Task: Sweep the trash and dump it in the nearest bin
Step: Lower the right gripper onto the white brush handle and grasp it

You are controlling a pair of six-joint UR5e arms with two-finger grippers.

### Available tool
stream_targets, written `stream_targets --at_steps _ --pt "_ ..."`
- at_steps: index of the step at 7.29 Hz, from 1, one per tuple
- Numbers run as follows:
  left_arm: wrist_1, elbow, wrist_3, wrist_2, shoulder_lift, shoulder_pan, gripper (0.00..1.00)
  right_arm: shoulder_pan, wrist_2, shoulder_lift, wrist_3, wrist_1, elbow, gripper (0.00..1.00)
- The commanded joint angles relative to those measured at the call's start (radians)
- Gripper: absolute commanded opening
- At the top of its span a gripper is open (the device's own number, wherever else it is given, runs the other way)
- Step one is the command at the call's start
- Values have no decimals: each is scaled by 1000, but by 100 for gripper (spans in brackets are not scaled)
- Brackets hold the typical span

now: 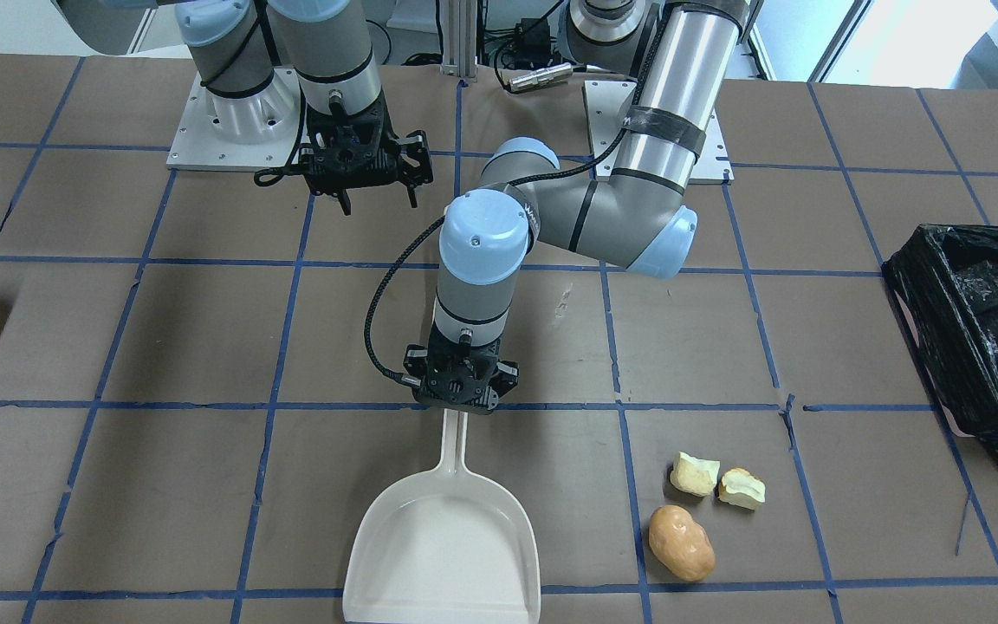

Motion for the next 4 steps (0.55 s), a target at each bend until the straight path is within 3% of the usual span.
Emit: stream_targets --at_steps 1,4 --pt "1 5 6 0 5 0 24 54 -2 19 61 -132 80 88" --pt "-3 36 8 3 31 8 14 145 -24 132 95 -220 102 87"
